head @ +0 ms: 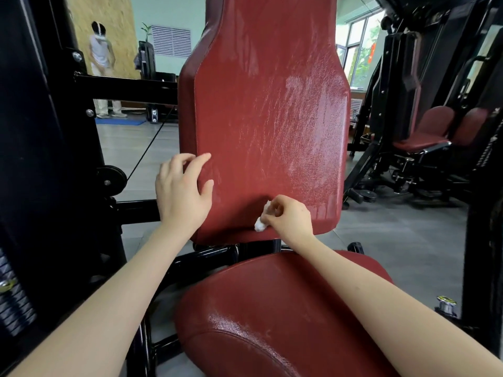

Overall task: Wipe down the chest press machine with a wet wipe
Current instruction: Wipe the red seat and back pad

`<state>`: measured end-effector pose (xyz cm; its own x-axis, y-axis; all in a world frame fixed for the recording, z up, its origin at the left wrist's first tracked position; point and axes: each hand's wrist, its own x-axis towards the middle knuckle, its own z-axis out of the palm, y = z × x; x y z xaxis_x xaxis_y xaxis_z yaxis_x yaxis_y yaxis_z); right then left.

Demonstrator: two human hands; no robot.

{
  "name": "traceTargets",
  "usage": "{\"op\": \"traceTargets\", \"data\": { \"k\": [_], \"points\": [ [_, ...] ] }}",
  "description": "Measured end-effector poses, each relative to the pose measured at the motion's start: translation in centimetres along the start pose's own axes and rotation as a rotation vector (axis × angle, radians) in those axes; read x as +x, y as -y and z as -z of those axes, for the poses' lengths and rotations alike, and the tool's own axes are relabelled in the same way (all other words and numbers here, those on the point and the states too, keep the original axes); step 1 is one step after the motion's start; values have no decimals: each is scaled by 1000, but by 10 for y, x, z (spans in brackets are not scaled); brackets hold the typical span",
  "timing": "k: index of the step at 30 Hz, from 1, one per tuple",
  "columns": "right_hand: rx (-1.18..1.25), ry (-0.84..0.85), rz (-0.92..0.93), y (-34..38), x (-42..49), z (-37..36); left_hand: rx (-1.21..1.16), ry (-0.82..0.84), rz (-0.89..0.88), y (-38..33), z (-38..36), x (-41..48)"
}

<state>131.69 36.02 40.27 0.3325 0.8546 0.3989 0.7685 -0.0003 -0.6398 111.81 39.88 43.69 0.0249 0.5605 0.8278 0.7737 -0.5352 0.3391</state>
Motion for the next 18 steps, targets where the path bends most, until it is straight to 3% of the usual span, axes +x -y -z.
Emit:
{"op": "traceTargets", "data": {
  "k": [5, 10, 12, 18],
  "points": [
    [223, 78, -44, 5, -6, -4, -51, 4, 10, 3, 7, -5],
    [701, 182, -491, 24, -9, -27, -62, 85, 20, 10, 6, -8],
    [781, 196, -587, 28, -6, -32, -73, 95, 15, 12, 4, -11],
    [285, 125, -428, 28, -3, -54, -93, 110, -48, 7, -9, -20]
  ]
}}
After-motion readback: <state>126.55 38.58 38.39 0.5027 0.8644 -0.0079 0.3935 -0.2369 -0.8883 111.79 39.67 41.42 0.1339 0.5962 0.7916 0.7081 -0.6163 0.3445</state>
